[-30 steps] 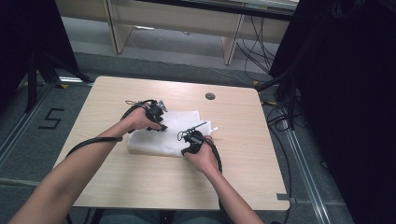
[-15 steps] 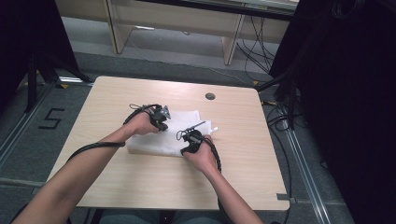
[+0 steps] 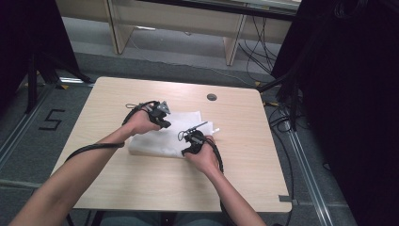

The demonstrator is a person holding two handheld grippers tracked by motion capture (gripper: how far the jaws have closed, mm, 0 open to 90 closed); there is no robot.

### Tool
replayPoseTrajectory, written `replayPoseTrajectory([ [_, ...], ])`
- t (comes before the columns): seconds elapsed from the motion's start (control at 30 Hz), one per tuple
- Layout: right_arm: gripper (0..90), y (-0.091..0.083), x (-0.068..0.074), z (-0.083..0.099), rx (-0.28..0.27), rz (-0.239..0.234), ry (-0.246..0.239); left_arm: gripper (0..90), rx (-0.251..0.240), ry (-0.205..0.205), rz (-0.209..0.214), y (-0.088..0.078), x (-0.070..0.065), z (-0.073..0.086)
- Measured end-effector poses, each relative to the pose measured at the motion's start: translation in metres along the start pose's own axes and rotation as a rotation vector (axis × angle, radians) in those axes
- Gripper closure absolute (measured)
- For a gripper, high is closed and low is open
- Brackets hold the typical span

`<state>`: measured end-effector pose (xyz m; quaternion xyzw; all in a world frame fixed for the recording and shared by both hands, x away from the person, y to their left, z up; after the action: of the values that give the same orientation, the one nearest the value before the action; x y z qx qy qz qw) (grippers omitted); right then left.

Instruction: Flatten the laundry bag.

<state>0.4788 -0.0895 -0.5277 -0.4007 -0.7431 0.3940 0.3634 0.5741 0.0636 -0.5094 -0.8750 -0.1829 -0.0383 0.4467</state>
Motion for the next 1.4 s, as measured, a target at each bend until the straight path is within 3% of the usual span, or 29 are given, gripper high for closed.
replayPoseTrajectory([
  [0.07,73.9,-0.002,0.0,-0.001,-0.009,-0.009,0.012,90.0,-0.011,0.0,-0.051,-0.005,0.005,-0.003],
  [0.1,73.9,-0.002,0.0,-0.001,-0.009,-0.009,0.012,90.0,-0.011,0.0,-0.051,-0.005,0.005,-0.003],
  [0.13,72.9,-0.004,-0.001,-0.001,-0.018,-0.006,0.022,88.6,-0.044,-0.062,-0.121,-0.004,0.016,-0.004],
  [0.2,72.5,-0.005,-0.001,0.001,-0.016,-0.011,0.029,68.0,-0.036,-0.135,-0.151,0.0,0.026,0.0],
  [0.23,72.5,-0.005,-0.001,0.001,-0.016,-0.011,0.029,64.6,-0.036,-0.135,-0.151,0.0,0.026,0.0],
  [0.27,72.1,-0.003,-0.002,0.003,-0.014,-0.011,0.015,62.5,-0.006,-0.15,-0.164,0.003,0.033,0.005],
  [0.4,72.2,-0.002,-0.004,0.003,-0.014,0.002,0.012,48.7,0.044,-0.175,-0.16,0.008,0.039,0.012],
  [0.43,72.2,-0.002,-0.004,0.003,-0.015,-0.006,0.013,46.1,0.056,-0.197,-0.146,0.012,0.04,0.016],
  [0.57,72.2,-0.002,-0.004,0.003,-0.008,-0.012,0.019,39.6,0.089,-0.165,-0.097,0.018,0.038,0.022],
  [0.7,72.2,0.0,-0.004,0.004,-0.009,-0.009,0.034,43.8,0.113,-0.155,-0.077,0.022,0.034,0.026],
  [0.77,72.2,0.0,-0.004,0.004,-0.011,-0.006,0.027,45.5,0.107,-0.177,-0.07,0.023,0.033,0.027],
  [0.87,72.1,0.001,-0.005,0.003,-0.012,-0.007,0.02,54.5,0.112,-0.179,-0.06,0.021,0.032,0.026],
  [0.93,72.0,0.001,-0.004,0.003,-0.012,-0.009,0.027,63.9,0.117,-0.16,-0.062,0.021,0.03,0.026],
  [1.0,72.1,0.002,-0.004,0.003,-0.013,-0.007,0.027,66.4,0.124,-0.156,-0.059,0.021,0.027,0.024],
  [1.07,72.1,0.001,-0.004,0.003,-0.008,-0.023,0.033,77.2,0.131,-0.14,-0.06,0.022,0.023,0.021],
  [1.1,72.0,0.001,-0.004,0.003,-0.012,-0.013,0.027,77.2,0.143,-0.135,-0.068,0.022,0.022,0.02],
  [1.13,71.9,0.001,-0.004,0.003,-0.01,-0.009,0.029,83.8,0.181,-0.091,-0.076,0.022,0.019,0.018],
  [1.2,71.7,0.001,-0.004,0.003,-0.008,-0.003,0.025,88.5,0.191,-0.076,-0.09,0.022,0.017,0.015],
  [1.3,71.3,0.001,-0.004,0.003,-0.009,-0.008,0.022,89.8,0.182,-0.082,-0.094,0.019,0.018,0.013],
  [1.33,71.0,0.001,-0.003,0.003,-0.008,-0.007,0.022,89.8,0.139,-0.121,-0.102,0.019,0.018,0.011],
  [1.4,70.5,0.001,-0.004,0.002,-0.015,-0.007,0.016,89.9,0.102,-0.136,-0.103,0.011,0.021,0.007],
])
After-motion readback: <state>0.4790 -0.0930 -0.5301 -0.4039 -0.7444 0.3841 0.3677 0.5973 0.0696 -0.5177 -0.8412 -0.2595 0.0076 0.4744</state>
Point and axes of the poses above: each handheld gripper's, and its own axes: y roughly forward along the jaws, z roughly out of its underside, x roughly to its left, the point moved 5 cm from there along y, roughly forward along the jaws, and after that the axes turned 11 degrees about y, right-handed, at the moved point
